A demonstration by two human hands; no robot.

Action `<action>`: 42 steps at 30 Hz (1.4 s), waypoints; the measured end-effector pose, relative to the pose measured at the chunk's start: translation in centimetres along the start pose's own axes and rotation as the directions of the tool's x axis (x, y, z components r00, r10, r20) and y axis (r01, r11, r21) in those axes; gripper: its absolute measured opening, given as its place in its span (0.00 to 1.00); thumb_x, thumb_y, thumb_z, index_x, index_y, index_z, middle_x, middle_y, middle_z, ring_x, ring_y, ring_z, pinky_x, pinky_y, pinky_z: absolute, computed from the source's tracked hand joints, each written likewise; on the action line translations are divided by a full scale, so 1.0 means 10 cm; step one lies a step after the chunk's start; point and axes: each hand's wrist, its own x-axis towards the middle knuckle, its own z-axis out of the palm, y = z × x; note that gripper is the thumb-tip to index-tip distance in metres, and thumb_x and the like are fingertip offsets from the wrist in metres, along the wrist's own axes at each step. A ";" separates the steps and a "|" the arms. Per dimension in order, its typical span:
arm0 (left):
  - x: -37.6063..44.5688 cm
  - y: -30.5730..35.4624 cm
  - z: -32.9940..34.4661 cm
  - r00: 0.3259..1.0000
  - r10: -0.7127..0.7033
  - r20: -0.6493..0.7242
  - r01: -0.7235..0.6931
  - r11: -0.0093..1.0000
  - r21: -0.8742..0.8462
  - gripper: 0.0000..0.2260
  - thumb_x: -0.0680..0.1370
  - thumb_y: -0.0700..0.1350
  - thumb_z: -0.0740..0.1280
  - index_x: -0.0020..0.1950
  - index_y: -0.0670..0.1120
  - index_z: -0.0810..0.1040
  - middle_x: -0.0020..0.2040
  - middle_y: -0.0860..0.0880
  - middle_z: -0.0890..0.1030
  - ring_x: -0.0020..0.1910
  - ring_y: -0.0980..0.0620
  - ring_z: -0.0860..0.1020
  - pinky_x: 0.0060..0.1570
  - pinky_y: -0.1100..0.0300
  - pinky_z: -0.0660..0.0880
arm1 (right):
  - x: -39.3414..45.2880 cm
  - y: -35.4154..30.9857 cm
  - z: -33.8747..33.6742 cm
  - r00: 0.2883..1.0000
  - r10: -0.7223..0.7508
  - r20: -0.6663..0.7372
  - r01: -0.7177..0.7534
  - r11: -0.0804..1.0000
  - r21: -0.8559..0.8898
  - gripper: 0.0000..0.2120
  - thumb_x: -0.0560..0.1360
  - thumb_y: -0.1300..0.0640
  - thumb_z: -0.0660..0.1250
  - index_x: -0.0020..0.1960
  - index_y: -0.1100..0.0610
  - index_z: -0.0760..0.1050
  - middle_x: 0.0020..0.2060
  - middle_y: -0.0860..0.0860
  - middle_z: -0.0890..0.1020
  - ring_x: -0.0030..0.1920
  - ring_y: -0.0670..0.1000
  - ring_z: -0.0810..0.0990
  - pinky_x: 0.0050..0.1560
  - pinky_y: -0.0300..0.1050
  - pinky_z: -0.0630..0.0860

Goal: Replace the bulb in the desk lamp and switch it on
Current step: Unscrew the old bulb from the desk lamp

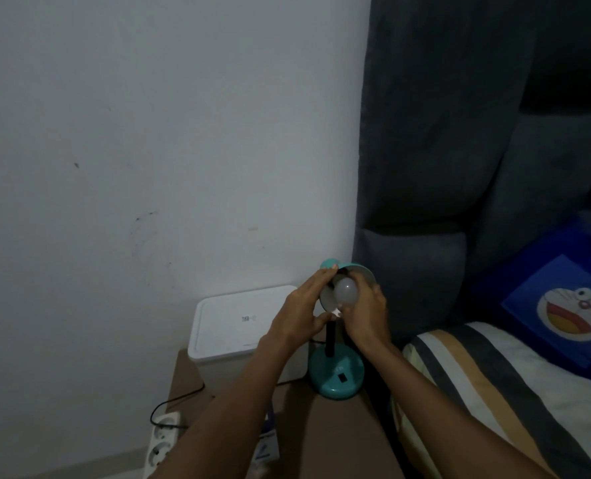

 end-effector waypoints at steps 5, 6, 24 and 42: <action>0.01 0.01 -0.01 1.000 0.004 0.002 -0.004 1.000 -0.003 0.41 0.73 0.38 0.80 0.82 0.45 0.65 0.80 0.48 0.70 0.78 0.50 0.70 0.73 0.49 0.73 | 0.02 0.02 -0.02 0.999 -0.023 0.036 0.024 0.999 -0.021 0.26 0.76 0.59 0.71 0.72 0.48 0.71 0.65 0.58 0.71 0.62 0.58 0.75 0.59 0.46 0.74; 0.01 0.02 -0.02 1.000 0.009 0.004 -0.009 1.000 -0.004 0.41 0.73 0.38 0.80 0.82 0.45 0.65 0.80 0.48 0.70 0.78 0.51 0.70 0.73 0.49 0.73 | 0.02 0.03 0.00 0.999 -0.035 0.038 0.036 0.999 -0.030 0.27 0.76 0.59 0.71 0.73 0.48 0.70 0.66 0.58 0.72 0.63 0.58 0.75 0.60 0.49 0.76; 0.18 0.01 -0.21 0.986 0.090 0.144 -0.103 0.991 0.087 0.44 0.72 0.42 0.81 0.83 0.47 0.63 0.78 0.45 0.71 0.76 0.48 0.71 0.75 0.55 0.70 | 0.06 -0.01 -0.05 0.999 0.012 0.048 -0.012 1.000 0.006 0.29 0.75 0.58 0.72 0.74 0.52 0.68 0.69 0.57 0.72 0.66 0.58 0.74 0.62 0.49 0.74; 0.17 0.04 -0.18 0.988 0.053 0.144 -0.060 0.997 0.041 0.46 0.72 0.39 0.81 0.84 0.47 0.60 0.82 0.46 0.67 0.81 0.49 0.66 0.78 0.50 0.68 | 0.04 -0.03 0.00 0.999 0.038 -0.022 -0.037 0.999 0.025 0.29 0.74 0.62 0.73 0.72 0.55 0.69 0.67 0.58 0.74 0.65 0.59 0.74 0.63 0.50 0.74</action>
